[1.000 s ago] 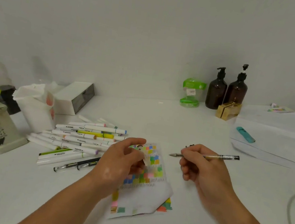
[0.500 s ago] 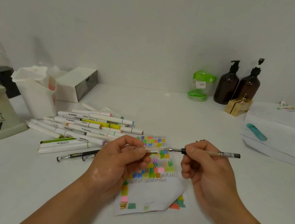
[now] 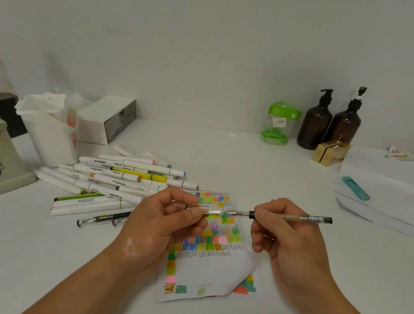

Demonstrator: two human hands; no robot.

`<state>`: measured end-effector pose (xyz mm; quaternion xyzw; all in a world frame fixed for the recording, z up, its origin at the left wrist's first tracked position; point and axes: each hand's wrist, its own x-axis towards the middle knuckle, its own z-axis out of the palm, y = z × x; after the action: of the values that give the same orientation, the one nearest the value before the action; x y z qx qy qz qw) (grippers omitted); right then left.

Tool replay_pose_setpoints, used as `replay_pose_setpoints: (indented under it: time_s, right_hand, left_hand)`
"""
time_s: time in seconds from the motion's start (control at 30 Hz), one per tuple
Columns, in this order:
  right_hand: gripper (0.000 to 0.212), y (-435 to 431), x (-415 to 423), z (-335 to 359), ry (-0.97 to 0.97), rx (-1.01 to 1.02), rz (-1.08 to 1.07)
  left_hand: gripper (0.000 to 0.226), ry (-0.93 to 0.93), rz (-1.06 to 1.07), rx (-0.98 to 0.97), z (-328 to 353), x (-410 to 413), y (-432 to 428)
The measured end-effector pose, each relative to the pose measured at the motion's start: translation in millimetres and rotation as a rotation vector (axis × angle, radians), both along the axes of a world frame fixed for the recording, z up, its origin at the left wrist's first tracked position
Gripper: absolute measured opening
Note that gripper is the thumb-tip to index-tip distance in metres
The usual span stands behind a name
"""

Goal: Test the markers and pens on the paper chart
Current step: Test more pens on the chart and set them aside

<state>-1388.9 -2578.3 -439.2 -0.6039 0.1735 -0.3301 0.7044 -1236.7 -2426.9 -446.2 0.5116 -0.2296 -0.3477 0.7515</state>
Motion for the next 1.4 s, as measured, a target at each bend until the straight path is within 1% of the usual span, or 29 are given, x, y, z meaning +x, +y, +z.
replay_pose_setpoints:
  time_s: [0.07,0.2,0.33,0.47,0.57,0.67,0.77,0.83,0.9,0.97,1.0,1.03,1.07,1.1,1.17,1.2,1.27,1.4]
  right_hand:
    - [0.010,2.3,0.8,0.5,0.020,0.008,0.026]
    - [0.002,4.6,1.6,-1.1,0.065,0.009,0.121]
    - [0.021,4.0,1.1,-1.5,0.069,0.065,0.140]
    - [0.018,5.0,1.1,-0.8,0.032,0.215,0.189]
    - [0.015,7.4,2.0,0.6,0.056,0.276,0.209]
    - [0.022,8.6,2.5,-0.5,0.077,0.273,0.169]
    - [0.020,8.1,2.8,-2.0,0.061,0.249,0.145]
    - [0.026,9.7,3.7,0.9,0.016,0.235,0.167]
    - [0.031,4.9,3.3,5.6,0.004,0.173,0.157]
    - [0.020,-10.9,-0.2,11.3,0.018,0.156,0.064]
    - [0.014,-23.5,-4.0,13.6,0.040,0.136,-0.026]
    - [0.015,-39.1,-9.6,14.6,0.108,0.053,-0.148]
    - [0.017,-55.7,-16.8,13.6,0.233,-0.086,-0.281]
    - [0.014,-70.8,-24.7,10.9,0.373,-0.242,-0.393]
    - [0.005,-91.5,-37.3,2.0,0.616,-0.482,-0.505]
    - [0.003,-97.1,-40.5,-3.3,0.699,-0.542,-0.513]
    - [0.004,-101.0,-40.5,-12.7,0.815,-0.583,-0.502]
    - [0.011,-104.2,-36.5,-21.3,0.958,-0.672,-0.503]
  left_hand:
    - [0.022,-0.017,-0.011,0.004,0.5,-2.3,-0.5]
    - [0.020,-0.062,-0.037,0.020,1.7,-6.0,-1.0]
    - [0.019,-0.066,-0.039,0.015,3.1,-5.8,-0.9]
    - [0.021,-0.090,-0.038,0.003,5.2,-7.1,0.2]
    - [0.018,-0.209,-0.054,0.020,5.4,-13.1,-0.4]
    - [0.018,-0.271,-0.023,0.054,3.2,-17.2,-2.1]
    - [0.019,-0.234,-0.013,0.089,-0.2,-20.9,-4.6]
    - [0.019,-0.238,-0.019,0.096,-2.3,-24.4,-7.6]
    - [0.018,-0.333,-0.055,0.138,-4.0,-27.6,-9.6]
    - [0.020,-0.485,-0.077,0.222,-6.2,-26.9,-7.4]
    - [0.021,-0.544,-0.064,0.259,-7.5,-24.4,-5.5]
    - [0.020,-0.590,-0.037,0.290,-8.6,-20.8,-3.5]
    - [0.017,-0.627,-0.008,0.317,-8.9,-16.6,-1.2]
    - [0.014,-0.653,0.013,0.338,-8.6,-13.1,0.7]
    - [0.011,-0.673,0.032,0.369,-8.4,-7.5,3.0]
    - [0.009,-0.676,0.035,0.380,-8.7,-5.8,3.3]
    - [0.007,-0.705,0.036,0.401,-9.5,-4.5,4.2]
    - [0.007,-0.788,0.076,0.420,-8.2,-0.2,7.1]
